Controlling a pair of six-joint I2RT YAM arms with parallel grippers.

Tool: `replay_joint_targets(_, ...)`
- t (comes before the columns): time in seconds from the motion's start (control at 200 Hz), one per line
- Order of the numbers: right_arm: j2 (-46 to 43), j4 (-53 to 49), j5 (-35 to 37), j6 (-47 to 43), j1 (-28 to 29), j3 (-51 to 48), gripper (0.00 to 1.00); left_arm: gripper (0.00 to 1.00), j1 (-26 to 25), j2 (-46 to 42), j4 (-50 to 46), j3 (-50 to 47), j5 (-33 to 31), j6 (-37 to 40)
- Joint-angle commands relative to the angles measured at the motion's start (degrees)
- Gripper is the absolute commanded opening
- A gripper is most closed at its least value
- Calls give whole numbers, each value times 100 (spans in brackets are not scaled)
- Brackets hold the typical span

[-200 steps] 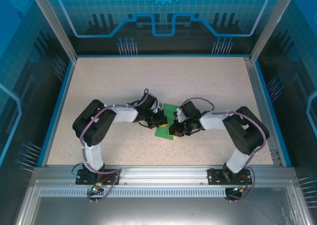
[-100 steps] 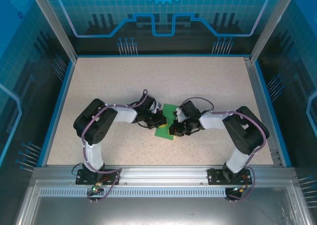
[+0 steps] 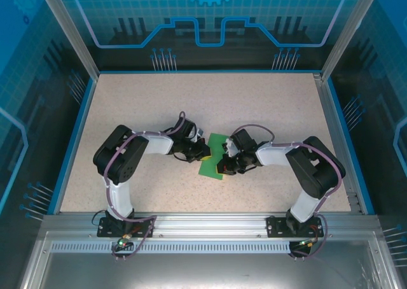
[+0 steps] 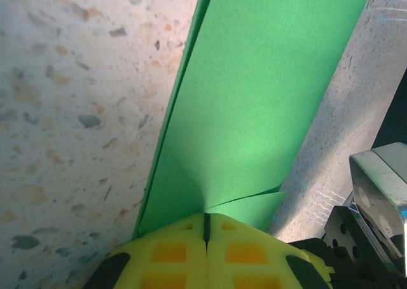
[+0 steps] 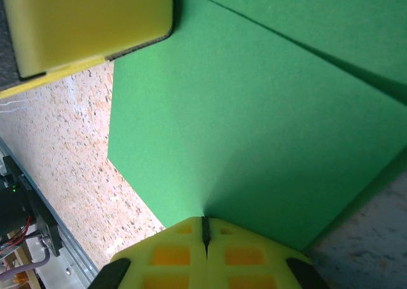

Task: Fold a paper plane with a square sheet of paper (pick it up from the middle)
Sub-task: Fold the triangle a second time at the center of the table.

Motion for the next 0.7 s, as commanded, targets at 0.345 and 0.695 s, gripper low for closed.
replay_joint_targets(0.345, 323, -546, 306, -90, -14, -82, 4, 7, 438, -143, -834, 559, -340, 572)
replay_joint_targets(0.695, 286, -533, 293, -55, -10, 15, 4, 9, -22, -771, -487, 55, 7, 368)
